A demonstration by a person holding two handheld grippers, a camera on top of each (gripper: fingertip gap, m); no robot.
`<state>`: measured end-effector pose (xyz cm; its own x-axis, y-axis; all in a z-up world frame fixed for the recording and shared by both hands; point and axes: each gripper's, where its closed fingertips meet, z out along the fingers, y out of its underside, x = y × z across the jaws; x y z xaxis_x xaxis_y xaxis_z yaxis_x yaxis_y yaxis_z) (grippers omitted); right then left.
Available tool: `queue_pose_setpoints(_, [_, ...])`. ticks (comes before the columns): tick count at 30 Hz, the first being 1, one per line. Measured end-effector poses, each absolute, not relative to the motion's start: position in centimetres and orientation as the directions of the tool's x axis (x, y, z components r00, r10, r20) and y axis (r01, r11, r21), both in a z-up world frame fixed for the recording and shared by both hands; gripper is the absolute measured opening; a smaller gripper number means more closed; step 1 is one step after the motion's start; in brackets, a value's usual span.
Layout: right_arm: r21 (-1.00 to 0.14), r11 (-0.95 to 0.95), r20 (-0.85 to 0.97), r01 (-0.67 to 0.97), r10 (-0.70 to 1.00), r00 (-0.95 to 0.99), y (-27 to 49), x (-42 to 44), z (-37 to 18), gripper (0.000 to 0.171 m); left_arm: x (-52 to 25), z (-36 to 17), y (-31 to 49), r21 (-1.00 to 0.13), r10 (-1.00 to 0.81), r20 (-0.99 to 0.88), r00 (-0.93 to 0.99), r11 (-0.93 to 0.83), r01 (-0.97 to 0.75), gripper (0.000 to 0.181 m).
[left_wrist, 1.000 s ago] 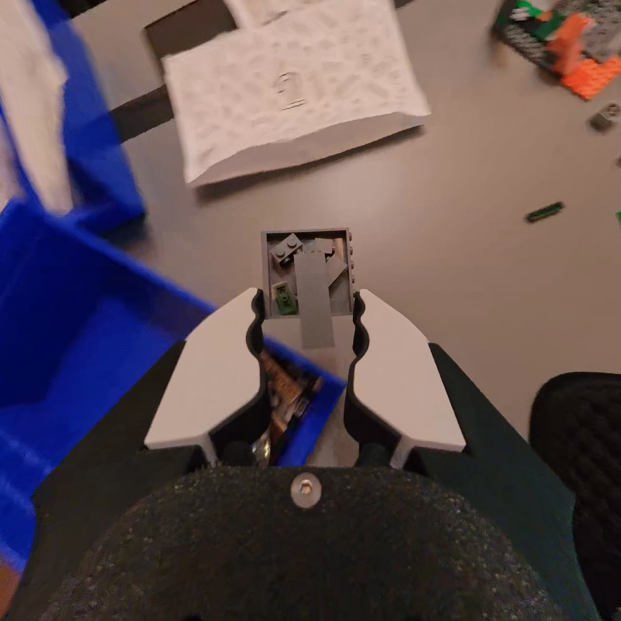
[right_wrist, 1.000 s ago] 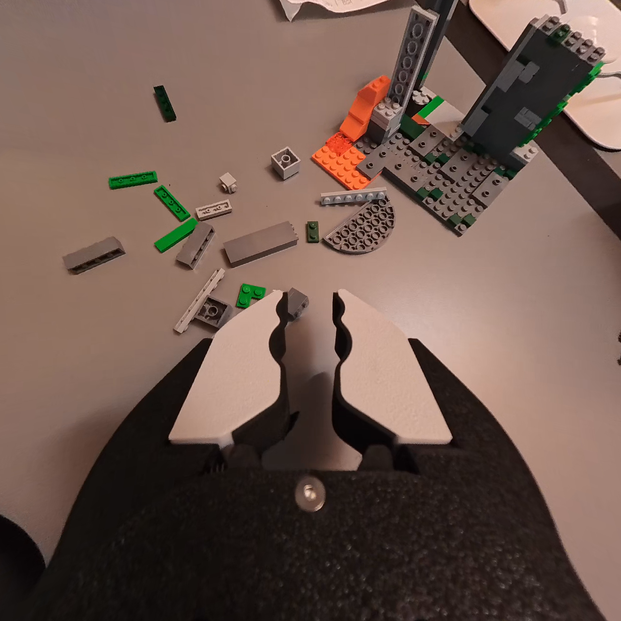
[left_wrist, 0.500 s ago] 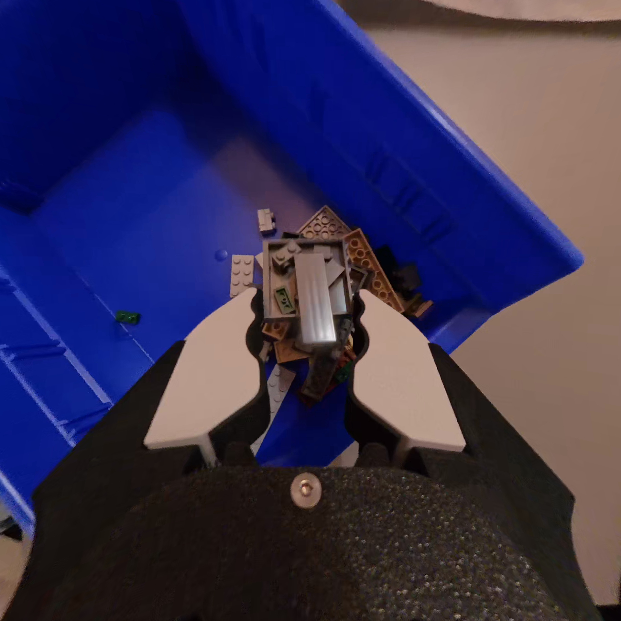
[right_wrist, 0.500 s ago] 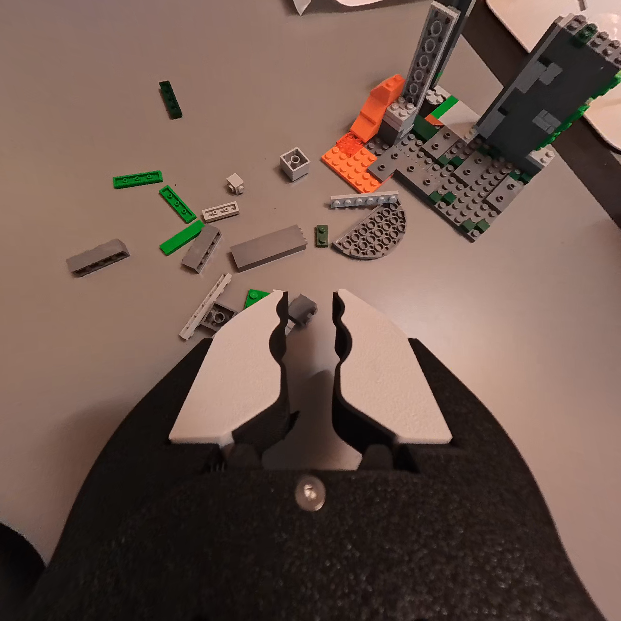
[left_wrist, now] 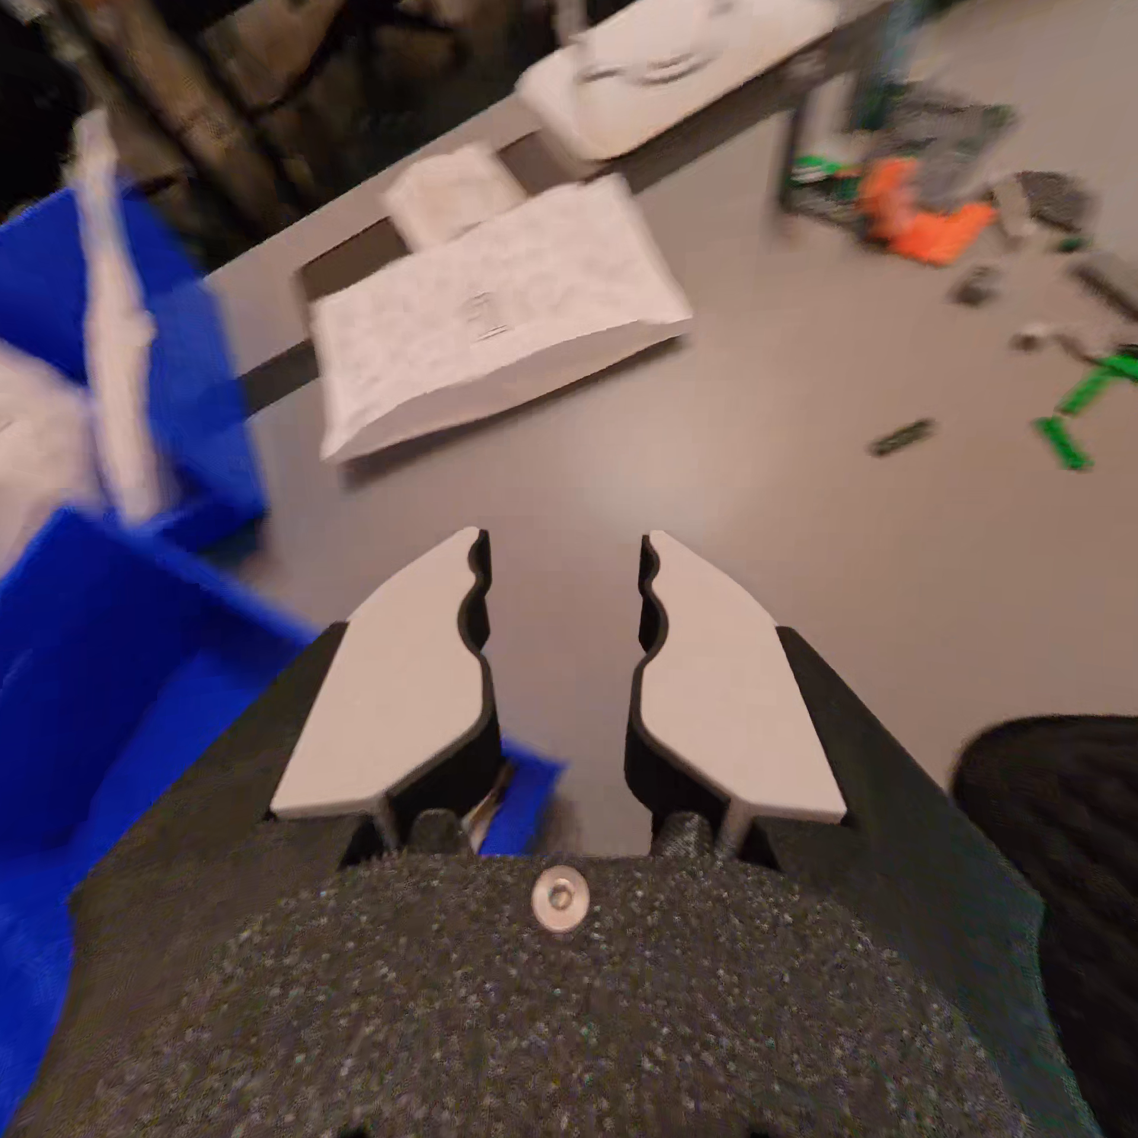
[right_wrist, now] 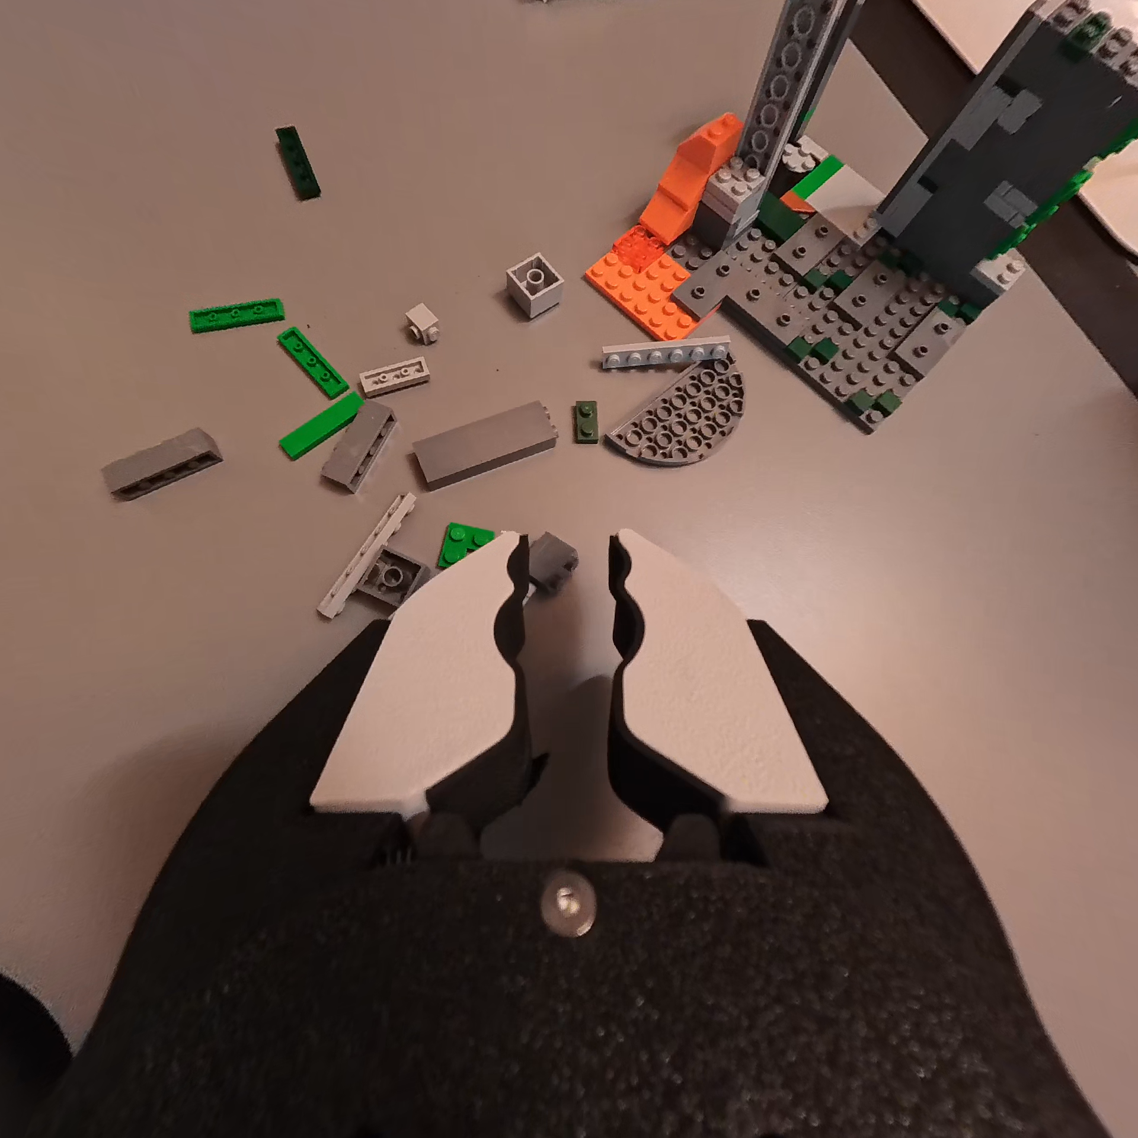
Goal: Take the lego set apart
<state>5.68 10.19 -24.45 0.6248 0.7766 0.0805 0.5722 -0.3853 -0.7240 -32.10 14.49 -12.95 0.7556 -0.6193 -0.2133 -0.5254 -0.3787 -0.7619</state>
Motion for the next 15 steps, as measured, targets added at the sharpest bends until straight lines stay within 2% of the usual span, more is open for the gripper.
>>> queue_pose_setpoints(3, [-0.723, -0.386, 0.082, 0.573, 0.776, 0.626, 10.2, 5.8, -24.5, 0.024, -25.2, -14.9, 13.3, -0.768, -0.769, -0.171, 0.616, -0.288, -0.573, 0.041])
queue_pose_setpoints(6, [-0.733, -0.387, 0.075, 0.559, 0.771, 0.632, 10.3, 5.9, -24.4, 0.024, -20.1, -18.3, 12.6, -0.739, -0.861, -0.1, 0.499, -0.271, -0.617, 0.038])
queue_pose_setpoints(10, [-0.749, -0.391, 0.075, 0.535, 0.752, 0.655, 10.9, 6.0, -24.2, 0.023, -15.7, -22.2, 12.3, -0.702, -0.922, -0.031, 0.385, -0.254, -0.666, 0.038])
queue_pose_setpoints(15, [-0.771, -0.412, 0.064, 0.486, 0.709, 0.702, 11.7, 6.7, -23.8, 0.023, -13.3, -24.6, 12.7, -0.661, -0.958, -0.027, 0.286, -0.197, -0.724, 0.044])
